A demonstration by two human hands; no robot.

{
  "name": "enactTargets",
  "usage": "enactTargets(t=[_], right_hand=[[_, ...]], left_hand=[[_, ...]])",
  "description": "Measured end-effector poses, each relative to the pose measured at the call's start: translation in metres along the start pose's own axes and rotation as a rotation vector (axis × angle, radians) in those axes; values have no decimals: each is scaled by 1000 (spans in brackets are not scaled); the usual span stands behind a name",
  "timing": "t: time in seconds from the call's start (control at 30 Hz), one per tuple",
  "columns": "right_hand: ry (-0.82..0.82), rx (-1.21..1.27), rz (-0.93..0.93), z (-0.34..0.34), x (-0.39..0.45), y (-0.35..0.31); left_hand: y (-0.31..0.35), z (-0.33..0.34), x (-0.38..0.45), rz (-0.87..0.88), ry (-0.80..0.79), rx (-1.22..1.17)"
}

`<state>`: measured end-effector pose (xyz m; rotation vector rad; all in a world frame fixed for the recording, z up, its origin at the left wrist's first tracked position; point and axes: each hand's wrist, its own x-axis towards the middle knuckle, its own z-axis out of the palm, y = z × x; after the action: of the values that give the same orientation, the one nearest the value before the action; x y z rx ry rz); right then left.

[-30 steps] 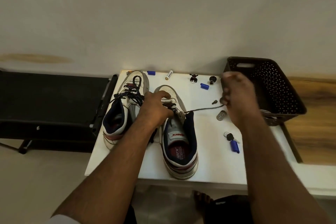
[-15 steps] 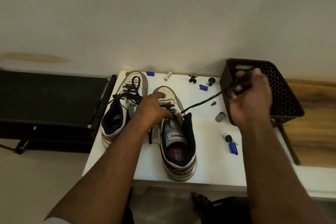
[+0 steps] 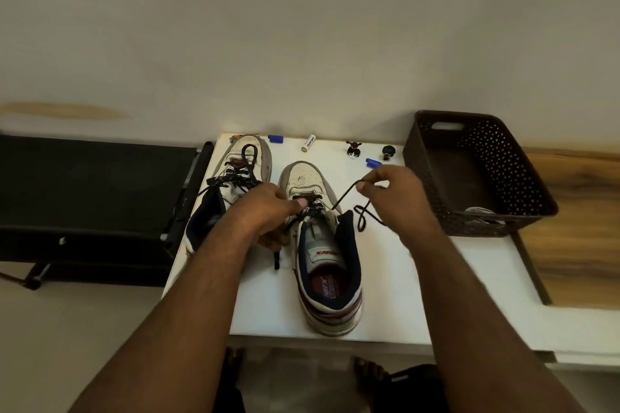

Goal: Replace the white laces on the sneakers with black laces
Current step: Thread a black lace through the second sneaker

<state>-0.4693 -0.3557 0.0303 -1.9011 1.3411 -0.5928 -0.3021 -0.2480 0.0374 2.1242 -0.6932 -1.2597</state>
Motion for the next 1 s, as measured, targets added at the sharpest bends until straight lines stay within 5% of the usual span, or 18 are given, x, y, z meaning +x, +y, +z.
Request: enactTargets(t=[0.33, 0.43, 0.6, 0.77, 0.9, 1.0], right_hand=[[-398, -392, -221, 30, -1, 0], [-322, -54, -38, 27, -2, -2], [-281, 898, 397, 10, 3, -3], [-89, 1184, 707, 9, 8, 7], [142, 1016, 757, -14, 11, 17], [115, 530, 503, -12, 14, 20]], left_hand=[[-2, 4, -4, 74, 89, -42], [-4, 4, 2, 139, 162, 1], [-4, 2, 9, 192, 226, 110], [-2, 4, 12, 200, 214, 240], [-2, 2, 14, 171, 259, 287], [0, 6, 14, 186, 296, 342]])
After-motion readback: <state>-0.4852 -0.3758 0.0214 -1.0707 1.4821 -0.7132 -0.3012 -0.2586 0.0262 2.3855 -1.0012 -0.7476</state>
